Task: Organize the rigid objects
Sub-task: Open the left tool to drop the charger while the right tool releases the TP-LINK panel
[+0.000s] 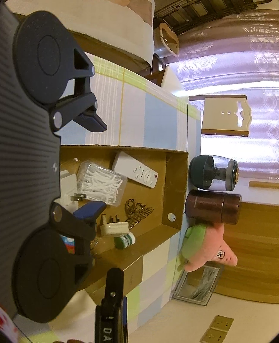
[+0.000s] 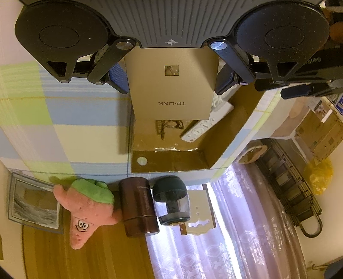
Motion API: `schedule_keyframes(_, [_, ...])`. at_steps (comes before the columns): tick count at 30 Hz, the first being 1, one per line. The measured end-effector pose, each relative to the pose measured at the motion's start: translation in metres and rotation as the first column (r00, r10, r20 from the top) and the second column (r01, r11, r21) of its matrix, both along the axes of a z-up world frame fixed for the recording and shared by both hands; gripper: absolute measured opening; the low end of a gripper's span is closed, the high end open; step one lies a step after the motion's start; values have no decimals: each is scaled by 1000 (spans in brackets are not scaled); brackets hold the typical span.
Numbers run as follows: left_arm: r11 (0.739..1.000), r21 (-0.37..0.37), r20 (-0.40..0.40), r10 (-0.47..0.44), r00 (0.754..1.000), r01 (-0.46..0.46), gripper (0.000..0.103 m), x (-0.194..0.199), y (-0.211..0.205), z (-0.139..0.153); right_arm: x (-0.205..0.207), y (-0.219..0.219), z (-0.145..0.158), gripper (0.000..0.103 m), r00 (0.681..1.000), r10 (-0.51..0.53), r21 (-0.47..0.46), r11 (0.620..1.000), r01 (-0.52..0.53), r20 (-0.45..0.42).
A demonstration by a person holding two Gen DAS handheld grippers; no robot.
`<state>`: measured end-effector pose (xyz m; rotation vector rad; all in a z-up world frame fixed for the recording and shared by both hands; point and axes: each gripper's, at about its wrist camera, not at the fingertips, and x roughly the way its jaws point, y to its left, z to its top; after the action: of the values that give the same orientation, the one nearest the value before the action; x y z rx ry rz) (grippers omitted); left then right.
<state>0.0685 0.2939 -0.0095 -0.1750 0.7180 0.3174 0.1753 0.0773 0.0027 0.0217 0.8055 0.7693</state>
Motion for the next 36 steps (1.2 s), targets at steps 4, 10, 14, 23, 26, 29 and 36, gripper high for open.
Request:
schedule_keyframes(4, [1000,-13,15,10,1000,-10,67,7,7,0,14,13,-1,83,1000,0,0,1000,0,0])
schedule_keyframes(10, [998,-42,38,42,998,-41,67,10,18,-3,31,31,-4,83,999,11,27,1000,-10,-30])
schedule_keyframes(14, [997,-58,45,62,997,-59,67,9,23,-4,36,40,-8,83,998,17,52,999,-14,-56])
schedule_keyframes(23, [995,-65,44,76,996,-73,70,6,24,-6,36,30,-12,88,995,-19,102,994,29,-99])
schedule_keyframes(26, [996,-60,48,76,996,-73,74,6,21,-4,33,23,-13,88,994,-30,87,995,39,-101])
schedule_keyframes(29, [996,-53,44,76,996,-74,79,5,19,-1,26,13,-13,88,993,-40,80,996,49,-110])
schedule_keyframes(36, [997,-28,46,70,997,-68,92,-4,8,16,4,-4,-2,88,996,-46,52,997,50,-81])
